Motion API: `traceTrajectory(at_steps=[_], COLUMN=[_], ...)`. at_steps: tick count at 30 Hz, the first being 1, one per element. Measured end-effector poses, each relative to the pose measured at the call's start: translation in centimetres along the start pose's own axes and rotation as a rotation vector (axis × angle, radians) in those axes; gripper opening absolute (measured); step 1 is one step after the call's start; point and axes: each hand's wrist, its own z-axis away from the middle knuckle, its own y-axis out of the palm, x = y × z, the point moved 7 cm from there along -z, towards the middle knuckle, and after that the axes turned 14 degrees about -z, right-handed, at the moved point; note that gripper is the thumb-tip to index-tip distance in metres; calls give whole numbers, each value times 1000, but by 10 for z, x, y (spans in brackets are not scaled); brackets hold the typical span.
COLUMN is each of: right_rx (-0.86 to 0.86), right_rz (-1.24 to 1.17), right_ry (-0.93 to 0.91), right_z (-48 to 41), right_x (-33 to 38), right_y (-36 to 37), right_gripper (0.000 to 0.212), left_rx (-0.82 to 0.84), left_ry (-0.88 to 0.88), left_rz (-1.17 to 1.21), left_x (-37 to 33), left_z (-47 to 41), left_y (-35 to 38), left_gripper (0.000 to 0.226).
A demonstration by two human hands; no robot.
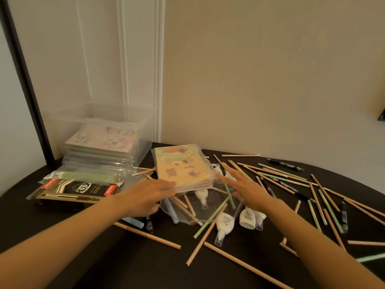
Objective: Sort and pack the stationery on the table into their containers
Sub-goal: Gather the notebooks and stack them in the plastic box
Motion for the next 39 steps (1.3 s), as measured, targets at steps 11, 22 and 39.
traceTrajectory(at_steps=[11,22,39], right_rx=[-107,-434,-521], right_rz=[-297,-1130,-1480], right_ry=[-5,589,1083], right_z=[-3,-44,-51], right_x=[5,-30,-47], right_y=[-2,19,53], right_gripper=[32,39,25], left_rx=[-203,-365,-52], left_ry=[-297,-958,-1195], left_rz=[658,1102,1247], left_x=[22,53,58], left_z=[4,3,-30], left_y=[-3,13,54], left_gripper=[67,20,42])
